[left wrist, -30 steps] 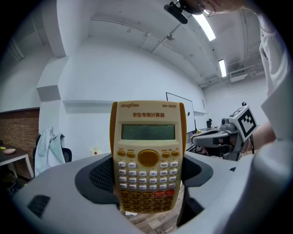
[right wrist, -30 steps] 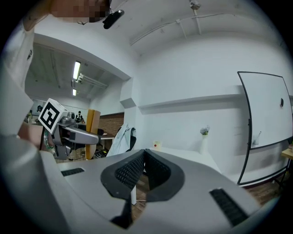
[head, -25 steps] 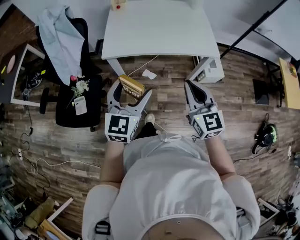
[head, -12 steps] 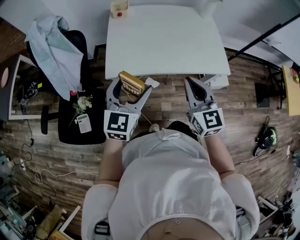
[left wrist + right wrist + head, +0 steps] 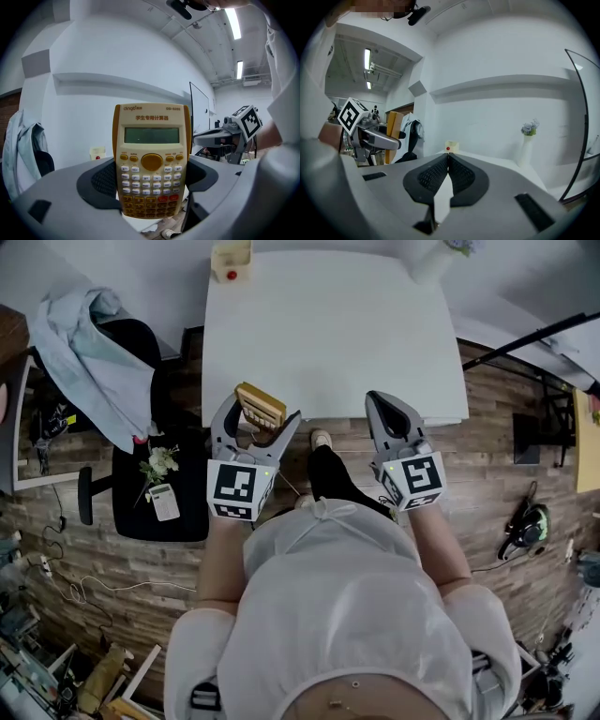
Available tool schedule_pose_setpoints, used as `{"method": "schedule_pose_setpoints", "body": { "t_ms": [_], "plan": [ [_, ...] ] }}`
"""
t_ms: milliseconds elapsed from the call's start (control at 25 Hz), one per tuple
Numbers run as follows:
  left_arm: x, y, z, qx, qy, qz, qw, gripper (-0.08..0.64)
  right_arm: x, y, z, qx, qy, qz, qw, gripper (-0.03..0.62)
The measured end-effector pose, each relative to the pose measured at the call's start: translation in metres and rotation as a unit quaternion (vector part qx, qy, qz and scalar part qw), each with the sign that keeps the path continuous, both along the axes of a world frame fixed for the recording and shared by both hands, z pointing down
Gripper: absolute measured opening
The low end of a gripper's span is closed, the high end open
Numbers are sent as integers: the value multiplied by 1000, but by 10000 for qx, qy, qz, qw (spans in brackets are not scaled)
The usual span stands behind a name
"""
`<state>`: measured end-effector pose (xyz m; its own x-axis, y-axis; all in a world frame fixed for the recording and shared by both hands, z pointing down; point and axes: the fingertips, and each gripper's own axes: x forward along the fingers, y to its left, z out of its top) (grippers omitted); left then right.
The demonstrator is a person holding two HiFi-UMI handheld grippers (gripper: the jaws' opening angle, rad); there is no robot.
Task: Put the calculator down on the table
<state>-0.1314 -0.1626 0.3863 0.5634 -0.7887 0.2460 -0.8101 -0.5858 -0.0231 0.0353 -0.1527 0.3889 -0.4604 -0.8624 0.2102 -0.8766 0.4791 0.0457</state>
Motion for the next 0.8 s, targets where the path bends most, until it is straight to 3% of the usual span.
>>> {"method": "schedule_pose_setpoints", "body": {
  "t_ms": [320, 440, 800],
  "plan": [
    [23, -101, 23, -349, -252, -264, 9987, 407, 21, -114, 15, -234, -108, -229, 9994, 6],
    [37, -129, 46, -553, -622, -227, 9963, 407, 29, -147, 30, -401, -94, -286, 9987, 6],
    [66, -198, 132, -1387, -1038, -130, 9848, 407, 56, -218, 91, -883, -88, -369, 9954, 6]
  ]
}}
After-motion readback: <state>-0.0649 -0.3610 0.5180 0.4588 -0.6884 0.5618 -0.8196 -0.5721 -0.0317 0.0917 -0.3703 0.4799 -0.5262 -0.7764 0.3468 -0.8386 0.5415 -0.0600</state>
